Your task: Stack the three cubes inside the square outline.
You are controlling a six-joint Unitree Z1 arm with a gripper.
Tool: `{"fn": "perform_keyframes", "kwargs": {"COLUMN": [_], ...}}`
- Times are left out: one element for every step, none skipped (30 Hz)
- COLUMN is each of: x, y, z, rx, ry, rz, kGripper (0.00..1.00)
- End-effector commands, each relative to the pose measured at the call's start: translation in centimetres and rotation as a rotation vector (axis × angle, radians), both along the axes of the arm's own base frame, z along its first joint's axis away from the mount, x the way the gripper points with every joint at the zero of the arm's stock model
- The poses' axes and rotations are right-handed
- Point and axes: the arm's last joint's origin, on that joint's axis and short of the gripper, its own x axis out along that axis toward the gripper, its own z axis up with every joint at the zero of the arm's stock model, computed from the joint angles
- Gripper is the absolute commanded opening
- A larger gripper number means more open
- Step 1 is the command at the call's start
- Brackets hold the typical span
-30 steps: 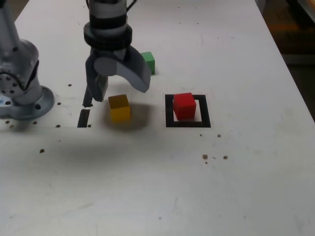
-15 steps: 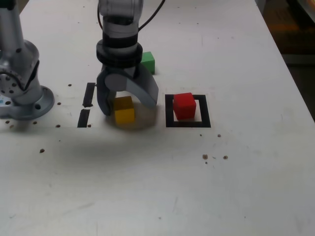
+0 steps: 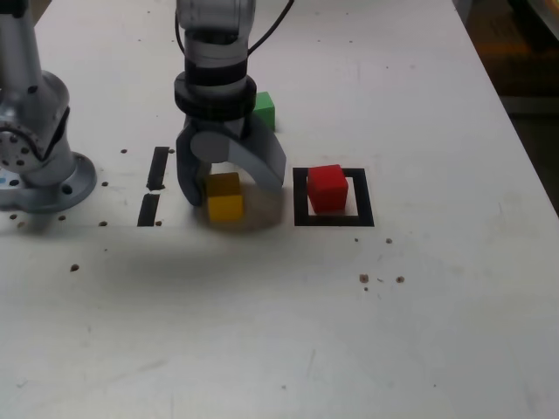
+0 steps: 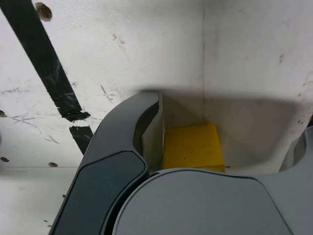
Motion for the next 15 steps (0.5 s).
{"fn": "perform_keyframes", "kwargs": {"x": [-0.2,-0.4,-0.5,-0.6,-0.7,-0.8,-0.9,-1.0,-1.1,-1.2,-1.3,-1.4,-1.4,-1.5,-1.7], "y": [-0.1,0.0,0.0,0.0,0.0,0.0,0.0,0.0,0.0,0.0,0.0,0.0,0.0,0.0,0.0], "z": [-0.4,-0.5,-0.5,-0.5,-0.5,-0.5,-0.5,-0.5,-0.6,-0.6,-0.6,-0.6,-0.6,-0.6,-0.6], "rx": [0.0,0.0,0.0,0.0,0.0,0.0,0.001,0.001,0.002,0.003,0.004,0.006,0.008,0.01,0.014], "ry": [0.016,0.02,0.024,0.028,0.032,0.034,0.036,0.037,0.038,0.04,0.041,0.043,0.045,0.049,0.054], "rz": [-0.002,-0.002,-0.002,-0.002,-0.001,-0.001,-0.001,-0.001,0.0,0.002,0.004,0.006,0.01,0.013,0.017], "kGripper": [0.14,0.13,0.12,0.11,0.1,0.1,0.09,0.09,0.09,0.08,0.08,0.08,0.08,0.08,0.08]}}
